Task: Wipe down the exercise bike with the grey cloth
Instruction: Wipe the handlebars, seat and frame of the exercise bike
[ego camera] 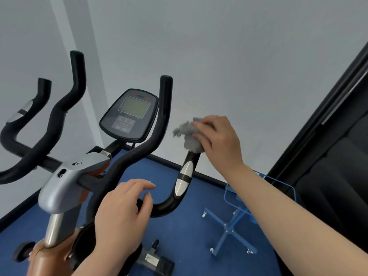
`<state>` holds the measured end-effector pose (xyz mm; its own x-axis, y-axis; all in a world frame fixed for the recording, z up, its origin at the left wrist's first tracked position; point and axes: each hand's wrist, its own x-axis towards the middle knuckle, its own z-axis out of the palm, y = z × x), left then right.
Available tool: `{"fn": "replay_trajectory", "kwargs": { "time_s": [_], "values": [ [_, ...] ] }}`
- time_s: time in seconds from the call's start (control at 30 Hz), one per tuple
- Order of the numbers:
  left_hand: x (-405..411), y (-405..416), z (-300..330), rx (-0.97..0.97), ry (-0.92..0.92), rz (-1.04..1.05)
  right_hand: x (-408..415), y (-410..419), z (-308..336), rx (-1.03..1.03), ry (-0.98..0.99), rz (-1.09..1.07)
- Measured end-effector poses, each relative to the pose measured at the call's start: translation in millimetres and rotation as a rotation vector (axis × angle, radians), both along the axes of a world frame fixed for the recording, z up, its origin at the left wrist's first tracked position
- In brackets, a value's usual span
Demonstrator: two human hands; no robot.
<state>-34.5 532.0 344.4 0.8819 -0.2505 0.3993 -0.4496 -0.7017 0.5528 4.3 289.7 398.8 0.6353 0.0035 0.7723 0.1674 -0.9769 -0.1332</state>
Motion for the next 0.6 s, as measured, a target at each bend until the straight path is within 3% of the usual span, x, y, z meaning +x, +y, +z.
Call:
{"fn": "replay_trajectory", "kwargs": {
  "time_s": [0.1, 0.2, 0.27, 0.33, 0.47, 0.53, 0.6],
  "values": [
    [0, -1, 1, 0.011, -0.008, 0.009, 5, 7, 0, 0.641, 0.103, 0.015],
    [1, -1, 0, 0.002, 0.000, 0.024, -5, 11, -14, 0.975, 0.125, 0.022],
    [1, -1, -1, -0.006, -0.002, 0.027, -13, 14, -21, 0.960, 0.110, 0.001],
    [0, -2, -1, -0.007, -0.009, 0.033, -9, 14, -15, 0.797, 0.119, -0.020],
    [1, -2, -2, -0.009, -0.019, 0.037, 11, 11, 13, 0.429, 0.325, -0.018],
    [2, 0, -3, -0.015, -0.029, 0.035, 4, 10, 7, 0.529, 0.241, -0.019],
    [1, 0, -5, -0.025, -0.036, 0.035, -13, 21, -16, 0.808, 0.103, -0.059]
  ]
}}
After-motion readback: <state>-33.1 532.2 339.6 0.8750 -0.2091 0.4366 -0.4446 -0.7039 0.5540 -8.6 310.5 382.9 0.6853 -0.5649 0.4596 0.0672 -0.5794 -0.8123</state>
